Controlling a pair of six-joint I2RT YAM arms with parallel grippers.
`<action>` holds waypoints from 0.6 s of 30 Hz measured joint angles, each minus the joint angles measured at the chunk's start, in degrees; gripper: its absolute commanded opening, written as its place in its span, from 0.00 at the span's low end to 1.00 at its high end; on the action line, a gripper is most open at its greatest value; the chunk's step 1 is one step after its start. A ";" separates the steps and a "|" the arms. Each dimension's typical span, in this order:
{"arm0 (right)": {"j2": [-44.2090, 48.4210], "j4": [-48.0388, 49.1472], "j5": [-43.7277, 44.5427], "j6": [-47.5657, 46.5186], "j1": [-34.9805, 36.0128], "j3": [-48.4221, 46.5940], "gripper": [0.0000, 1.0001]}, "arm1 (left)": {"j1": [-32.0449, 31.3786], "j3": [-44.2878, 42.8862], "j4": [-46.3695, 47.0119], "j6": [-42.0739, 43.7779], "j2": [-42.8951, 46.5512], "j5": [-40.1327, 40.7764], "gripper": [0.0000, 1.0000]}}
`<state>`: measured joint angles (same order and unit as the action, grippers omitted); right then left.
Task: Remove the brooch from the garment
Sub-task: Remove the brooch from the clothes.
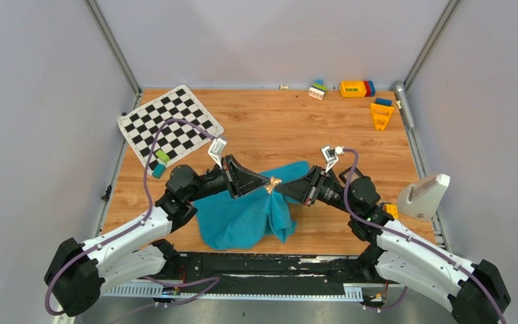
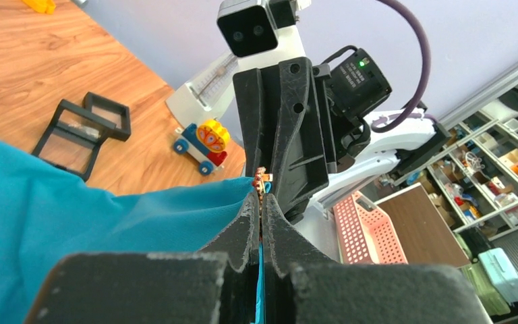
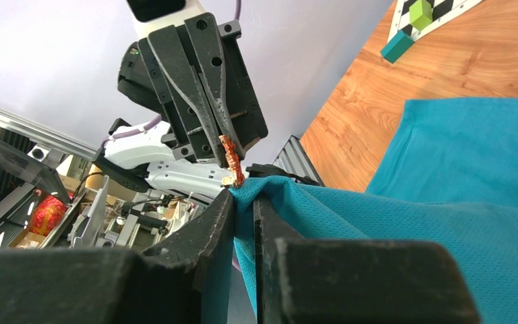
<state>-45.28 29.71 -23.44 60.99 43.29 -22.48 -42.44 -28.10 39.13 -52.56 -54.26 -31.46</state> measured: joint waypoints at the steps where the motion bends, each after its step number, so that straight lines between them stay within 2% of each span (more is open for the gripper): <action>1: -0.24 -0.33 -0.13 -0.02 -0.04 -0.13 0.06 | 0.07 -0.26 -0.85 0.50 0.02 0.00 0.00; 12: -3.45 -8.20 -1.77 -3.76 -0.48 -4.35 0.14 | 0.11 -7.37 -18.56 9.90 0.07 1.49 0.00; 14: -3.91 -9.66 -1.77 -4.55 -0.46 -4.98 0.24 | 0.09 -9.09 -22.84 11.93 -0.09 1.97 0.00; 18: -4.35 -11.30 -1.75 -5.88 -0.35 -5.22 0.57 | -0.83 -12.96 -32.20 15.96 -0.96 3.28 0.00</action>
<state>-49.63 18.41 -25.19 55.11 42.94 -27.70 -43.27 -41.06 6.94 -36.60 -55.22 -28.18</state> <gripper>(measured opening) 0.378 0.007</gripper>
